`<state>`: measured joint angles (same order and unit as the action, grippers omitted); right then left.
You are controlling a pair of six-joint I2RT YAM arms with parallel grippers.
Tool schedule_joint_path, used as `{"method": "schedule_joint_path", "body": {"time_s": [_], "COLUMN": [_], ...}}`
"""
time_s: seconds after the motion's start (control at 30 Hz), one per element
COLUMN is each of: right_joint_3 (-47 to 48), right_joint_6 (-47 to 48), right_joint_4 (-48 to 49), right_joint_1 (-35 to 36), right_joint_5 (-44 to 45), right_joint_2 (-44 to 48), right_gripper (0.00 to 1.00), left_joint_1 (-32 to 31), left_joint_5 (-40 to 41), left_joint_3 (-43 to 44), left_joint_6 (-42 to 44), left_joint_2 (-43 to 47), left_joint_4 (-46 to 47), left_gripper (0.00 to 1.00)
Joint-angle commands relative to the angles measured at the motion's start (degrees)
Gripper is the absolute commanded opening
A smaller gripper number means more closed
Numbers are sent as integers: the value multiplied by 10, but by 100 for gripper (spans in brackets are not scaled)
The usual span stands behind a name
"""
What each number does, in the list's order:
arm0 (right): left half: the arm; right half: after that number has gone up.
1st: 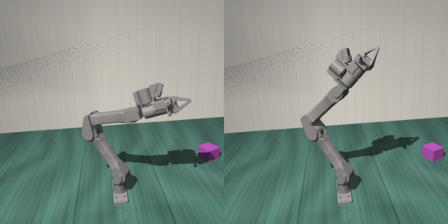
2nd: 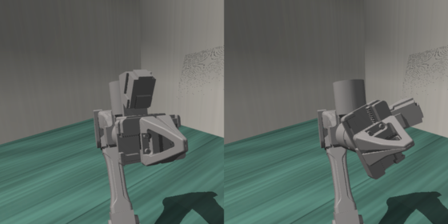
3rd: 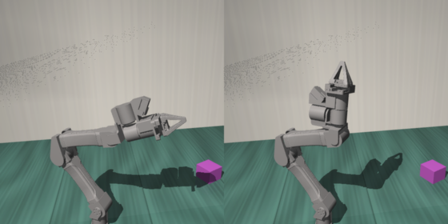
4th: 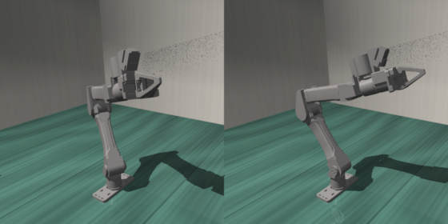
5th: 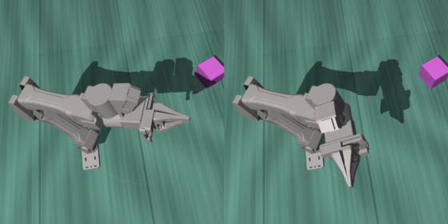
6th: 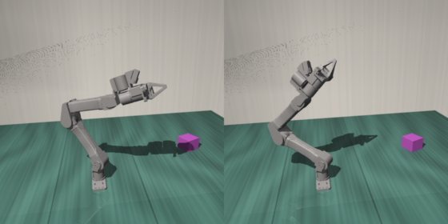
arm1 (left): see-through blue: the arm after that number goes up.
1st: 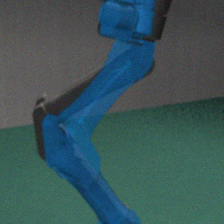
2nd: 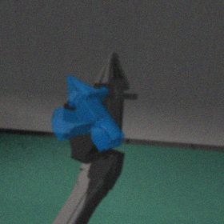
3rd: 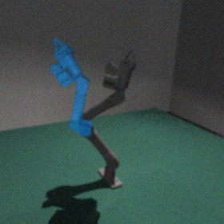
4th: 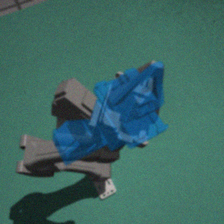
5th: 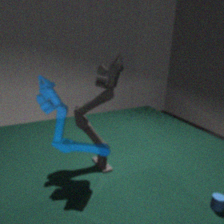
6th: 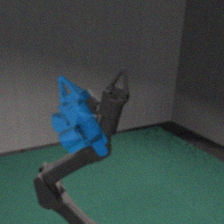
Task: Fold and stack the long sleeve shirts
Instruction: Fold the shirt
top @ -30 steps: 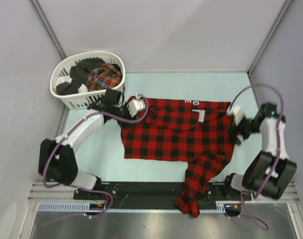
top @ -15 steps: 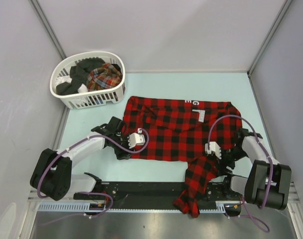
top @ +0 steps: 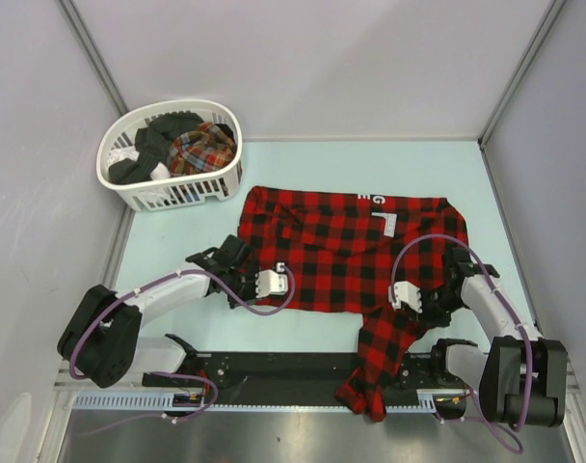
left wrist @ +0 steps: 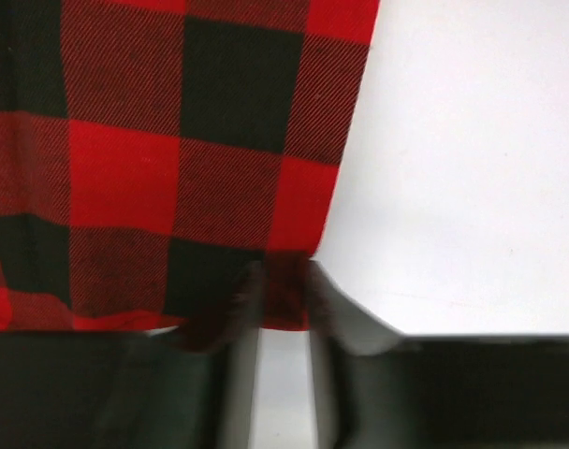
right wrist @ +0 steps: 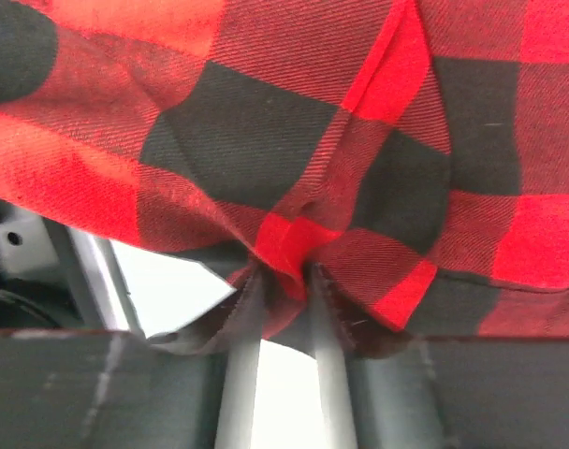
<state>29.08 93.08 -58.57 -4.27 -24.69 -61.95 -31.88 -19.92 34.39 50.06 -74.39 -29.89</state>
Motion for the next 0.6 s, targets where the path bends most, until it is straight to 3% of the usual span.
{"method": "schedule_joint_path", "body": {"time_s": [0.0,0.07,0.1,0.37,0.57], "right_joint_3": [-15,3,11,97,165], "right_joint_6": [-50,-56,-55,-26,-21], "right_joint_4": [24,12,7,-67,-70], "right_joint_1": [12,5,1,-52,-77], "right_joint_5": [32,28,25,-11,-24], "right_joint_2": [-4,1,3,18,-26], "right_gripper": [10,0,0,0,0], "left_joint_1": [-6,-4,-3,48,79], "left_joint_5": [35,26,23,-31,-39], "left_joint_3": [-20,-10,-6,83,141], "left_joint_6": [21,21,19,4,11], "left_joint_2": [-16,-2,16,35,-2], "left_joint_4": [0,-15,-28,-94,-98], "left_gripper": [13,6,0,0,0]}}
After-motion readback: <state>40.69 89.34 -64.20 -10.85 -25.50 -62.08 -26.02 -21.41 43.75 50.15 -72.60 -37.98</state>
